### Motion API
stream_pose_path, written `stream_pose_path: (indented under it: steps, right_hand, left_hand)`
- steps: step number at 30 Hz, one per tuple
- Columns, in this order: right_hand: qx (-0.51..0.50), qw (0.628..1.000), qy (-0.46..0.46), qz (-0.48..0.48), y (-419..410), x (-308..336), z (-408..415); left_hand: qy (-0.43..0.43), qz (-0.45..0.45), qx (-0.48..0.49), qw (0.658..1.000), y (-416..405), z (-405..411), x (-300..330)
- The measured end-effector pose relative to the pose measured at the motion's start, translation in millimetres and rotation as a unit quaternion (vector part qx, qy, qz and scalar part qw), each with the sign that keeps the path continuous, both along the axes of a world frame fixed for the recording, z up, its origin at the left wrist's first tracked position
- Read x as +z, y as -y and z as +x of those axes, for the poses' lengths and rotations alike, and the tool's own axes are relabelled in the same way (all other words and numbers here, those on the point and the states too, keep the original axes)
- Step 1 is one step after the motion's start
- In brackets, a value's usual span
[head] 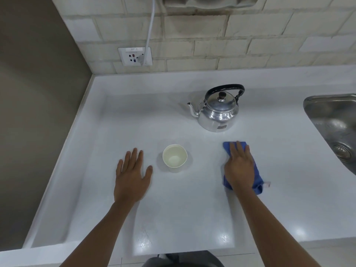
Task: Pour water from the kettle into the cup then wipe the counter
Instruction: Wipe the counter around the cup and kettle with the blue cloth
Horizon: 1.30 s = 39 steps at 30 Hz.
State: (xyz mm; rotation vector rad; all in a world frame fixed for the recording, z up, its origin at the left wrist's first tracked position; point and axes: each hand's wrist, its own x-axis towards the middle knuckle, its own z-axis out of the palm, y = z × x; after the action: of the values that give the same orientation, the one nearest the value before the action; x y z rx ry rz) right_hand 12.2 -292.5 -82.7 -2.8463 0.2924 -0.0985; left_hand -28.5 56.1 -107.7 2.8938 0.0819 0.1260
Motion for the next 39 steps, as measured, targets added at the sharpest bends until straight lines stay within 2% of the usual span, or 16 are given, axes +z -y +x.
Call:
stream_pose_path:
  steps: [3,7,10,13,15,18,23,27,29,34,39]
  right_hand:
    - [-0.006,1.000,0.003,0.027,-42.8,-3.7,5.8]
    - [0.067,0.997,0.003,0.025,-84.6,-10.3,-64.7]
    - [0.098,0.995,0.001,-0.005,-53.1,-9.0,-100.7]
    - [0.076,0.994,0.006,-0.072,-7.3,-3.5,-74.1]
    - [0.019,0.998,0.011,-0.060,1.4,-1.1,-44.8]
    - [-0.038,0.998,-0.003,-0.051,-28.5,-3.8,-24.2]
    - [0.066,0.997,-0.007,-0.037,-85.5,-14.0,-77.9]
    - [0.074,0.997,0.011,-0.036,-54.7,-14.3,-117.6]
    - [0.058,0.995,-0.018,-0.076,-24.1,-16.0,-103.4]
    - [-0.045,0.998,-0.027,-0.041,-21.6,-6.4,-63.4]
    - [0.009,0.998,-0.030,-0.045,-27.0,-7.1,-92.1]
  left_hand:
    - [-0.003,-0.002,-0.012,1.000,-1.7,-1.1,-0.5]
    - [-0.006,-0.022,-0.036,0.999,-7.2,-1.4,-0.9]
    - [-0.004,-0.063,-0.067,0.996,-15.1,-7.0,-2.3]
    - [-0.005,-0.103,-0.099,0.990,-15.8,-19.2,-2.8]
    - [0.004,-0.122,-0.097,0.988,-11.1,-29.0,-3.1]
    - [0.031,-0.104,-0.112,0.988,0.2,-42.4,-5.8]
    - [0.060,-0.059,-0.127,0.988,13.2,-56.7,-6.3]
    - [0.068,-0.025,-0.136,0.988,10.3,-65.8,-10.2]
    - [0.067,-0.016,-0.134,0.989,10.4,-67.9,-8.6]
    - [0.054,0.000,-0.127,0.990,11.4,-66.7,-5.7]
    - [0.063,-0.008,-0.127,0.990,10.3,-67.7,-5.9]
